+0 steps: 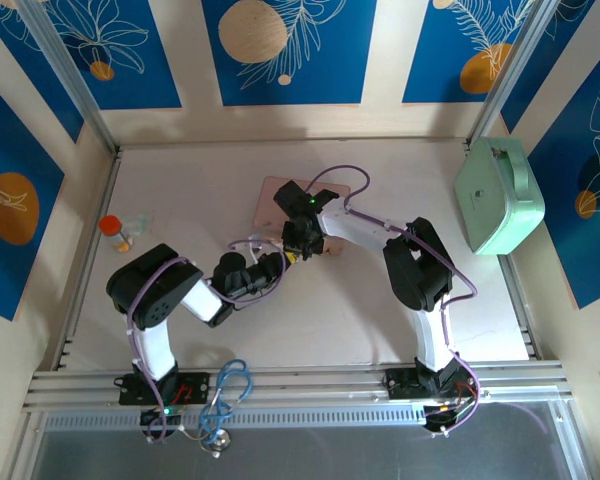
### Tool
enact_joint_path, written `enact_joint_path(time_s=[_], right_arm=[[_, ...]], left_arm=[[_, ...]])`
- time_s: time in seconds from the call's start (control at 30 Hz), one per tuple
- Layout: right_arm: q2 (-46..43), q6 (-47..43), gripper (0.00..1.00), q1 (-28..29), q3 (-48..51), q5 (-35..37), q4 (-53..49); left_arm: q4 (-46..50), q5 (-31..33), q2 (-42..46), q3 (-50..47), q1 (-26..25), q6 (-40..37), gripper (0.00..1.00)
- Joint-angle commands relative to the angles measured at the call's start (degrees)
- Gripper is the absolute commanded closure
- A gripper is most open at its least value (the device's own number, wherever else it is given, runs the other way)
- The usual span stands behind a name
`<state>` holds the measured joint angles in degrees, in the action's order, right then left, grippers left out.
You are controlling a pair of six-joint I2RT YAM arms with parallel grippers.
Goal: Unlock the padlock with the key
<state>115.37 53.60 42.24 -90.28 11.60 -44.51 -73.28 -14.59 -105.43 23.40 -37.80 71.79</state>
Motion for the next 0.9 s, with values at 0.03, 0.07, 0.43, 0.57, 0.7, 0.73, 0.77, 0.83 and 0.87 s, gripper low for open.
enact_joint_path(time_s=[0.03,0.07,0.43,0.57,0.7,0.73,0.77,0.83,0.87], right_arm=[[1.7,0.9,1.0,1.1,-1.9,-3.2,-2.8],[1.7,1.0,1.0,1.2,-1.8,-3.2,-2.9],[2.3,1.6,1.0,1.3,-2.1,-3.9,-2.9],[2.6,1.8,1.0,1.4,-2.0,-4.1,-2.9],[2.6,2.1,1.0,1.5,-1.7,-4.5,-3.0],[2.6,2.2,1.0,1.5,-1.7,-4.5,-3.0],[2.6,2.2,1.0,1.6,-1.6,-4.5,-3.1],[2.5,2.4,1.0,1.5,-1.3,-4.8,-3.0],[2.4,2.5,1.0,1.5,-1.1,-5.1,-2.9]], left_arm=[[1.9,0.1,0.8,2.4,-0.4,-2.5,0.8],[2.0,-0.2,0.4,2.8,-0.4,-2.4,0.81],[2.0,-1.1,-0.6,4.4,-0.7,-2.2,0.83],[3.6,-0.6,-0.4,4.4,-0.7,-2.8,0.89],[5.2,-0.7,-0.4,5.3,-0.7,-3.8,0.89],[5.5,-0.6,-0.5,5.4,-0.6,-3.9,0.9],[5.8,-0.6,-0.6,5.7,-0.7,-4.0,0.91],[7.0,-0.8,-0.7,6.5,-0.5,-4.6,0.95],[8.1,-0.9,-0.6,7.1,-0.5,-5.0,0.98]])
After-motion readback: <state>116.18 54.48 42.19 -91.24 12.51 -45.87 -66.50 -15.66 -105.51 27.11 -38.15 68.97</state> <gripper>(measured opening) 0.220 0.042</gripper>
